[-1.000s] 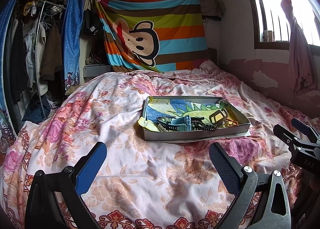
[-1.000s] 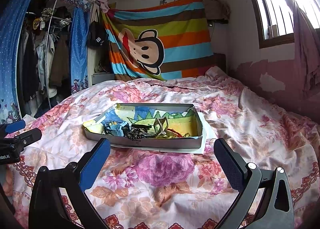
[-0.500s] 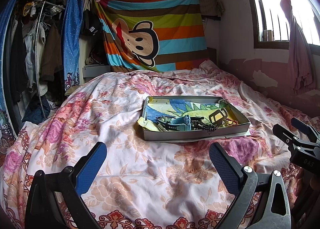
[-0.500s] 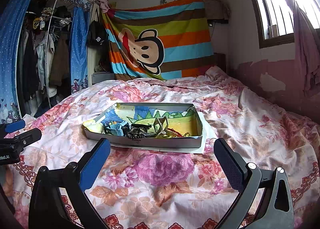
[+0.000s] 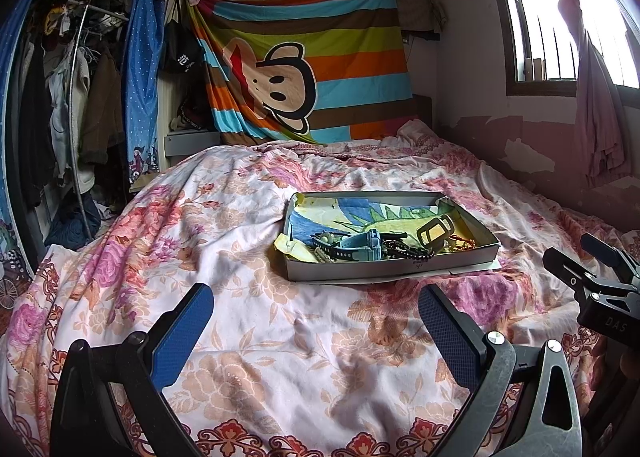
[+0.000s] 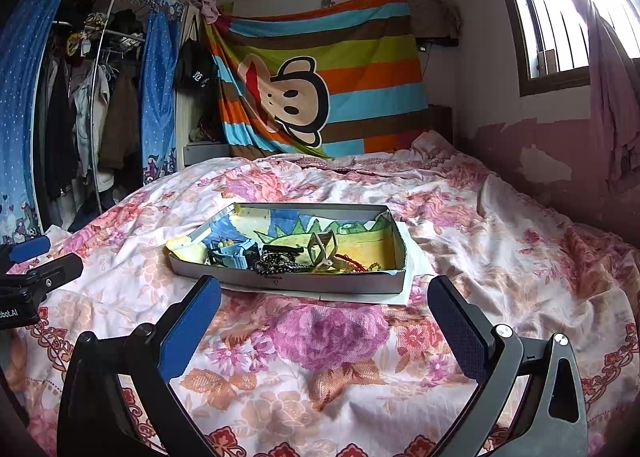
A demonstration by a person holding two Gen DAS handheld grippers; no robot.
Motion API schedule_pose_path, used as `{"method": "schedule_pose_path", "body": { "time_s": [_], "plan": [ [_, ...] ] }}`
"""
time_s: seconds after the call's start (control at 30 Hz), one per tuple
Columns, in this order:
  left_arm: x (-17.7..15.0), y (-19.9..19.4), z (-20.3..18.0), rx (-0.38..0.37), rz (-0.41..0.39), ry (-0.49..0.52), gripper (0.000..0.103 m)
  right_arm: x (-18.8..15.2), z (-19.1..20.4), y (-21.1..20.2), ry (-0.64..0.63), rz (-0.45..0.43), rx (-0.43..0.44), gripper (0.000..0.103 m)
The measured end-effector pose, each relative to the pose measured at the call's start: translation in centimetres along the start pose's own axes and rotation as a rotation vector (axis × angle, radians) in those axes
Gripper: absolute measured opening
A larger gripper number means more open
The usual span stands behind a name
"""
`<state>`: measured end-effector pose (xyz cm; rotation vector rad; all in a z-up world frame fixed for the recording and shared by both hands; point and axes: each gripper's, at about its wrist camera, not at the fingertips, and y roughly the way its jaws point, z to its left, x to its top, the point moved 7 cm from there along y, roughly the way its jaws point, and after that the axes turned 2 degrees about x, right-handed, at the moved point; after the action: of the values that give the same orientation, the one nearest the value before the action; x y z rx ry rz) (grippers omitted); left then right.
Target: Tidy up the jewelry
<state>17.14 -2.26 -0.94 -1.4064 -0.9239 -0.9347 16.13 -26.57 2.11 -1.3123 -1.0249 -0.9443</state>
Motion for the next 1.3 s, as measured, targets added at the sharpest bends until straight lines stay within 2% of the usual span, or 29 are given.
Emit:
{"method": "schedule_pose_path", "body": {
  "time_s": [1.3],
  "plan": [
    [-0.1,0.1,-0.2,0.014,0.003,0.017,0.103,-1.1,0.0,-0.1,-0.006,0.009,0.005,0.102]
  ]
}}
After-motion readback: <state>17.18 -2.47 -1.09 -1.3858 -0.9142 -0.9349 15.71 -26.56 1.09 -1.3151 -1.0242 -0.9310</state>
